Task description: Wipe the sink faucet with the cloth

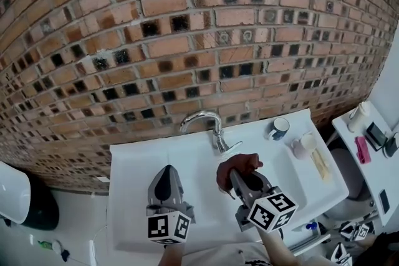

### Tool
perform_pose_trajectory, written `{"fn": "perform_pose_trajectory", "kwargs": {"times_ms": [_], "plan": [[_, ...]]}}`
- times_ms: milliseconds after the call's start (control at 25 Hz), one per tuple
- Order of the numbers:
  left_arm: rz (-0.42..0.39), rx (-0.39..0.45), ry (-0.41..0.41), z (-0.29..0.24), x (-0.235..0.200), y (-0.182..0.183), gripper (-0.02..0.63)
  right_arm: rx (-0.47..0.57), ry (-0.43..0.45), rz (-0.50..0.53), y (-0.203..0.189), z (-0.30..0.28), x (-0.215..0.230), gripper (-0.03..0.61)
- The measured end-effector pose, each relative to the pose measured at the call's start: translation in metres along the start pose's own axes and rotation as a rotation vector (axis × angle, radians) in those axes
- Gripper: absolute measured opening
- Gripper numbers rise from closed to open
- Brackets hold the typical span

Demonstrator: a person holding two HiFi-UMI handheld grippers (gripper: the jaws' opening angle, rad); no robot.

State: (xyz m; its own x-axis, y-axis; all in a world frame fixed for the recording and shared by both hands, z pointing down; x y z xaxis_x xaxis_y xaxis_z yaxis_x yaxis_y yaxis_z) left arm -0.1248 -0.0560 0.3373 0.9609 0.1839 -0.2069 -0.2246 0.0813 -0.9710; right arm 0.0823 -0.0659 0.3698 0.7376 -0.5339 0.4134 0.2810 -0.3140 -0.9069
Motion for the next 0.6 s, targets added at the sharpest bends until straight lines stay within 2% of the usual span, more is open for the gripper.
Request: {"fn": "perform_pose_trajectory", "kwargs": {"times_ms": [600], "plan": [[0.027,-0.018,-0.026,0.002,0.013,0.01,0.006,0.051,0.082,0.016,0.024,-0.003,-0.025,0.043]]}}
Point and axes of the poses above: the fingertips, and each gripper's own axes: z backward along the fingers, x to its right, y out of its top, the point moved 4 cm from there along z, backward along the fingers, and after that the axes turned 4 degrees about -x, right-handed, at the moved point
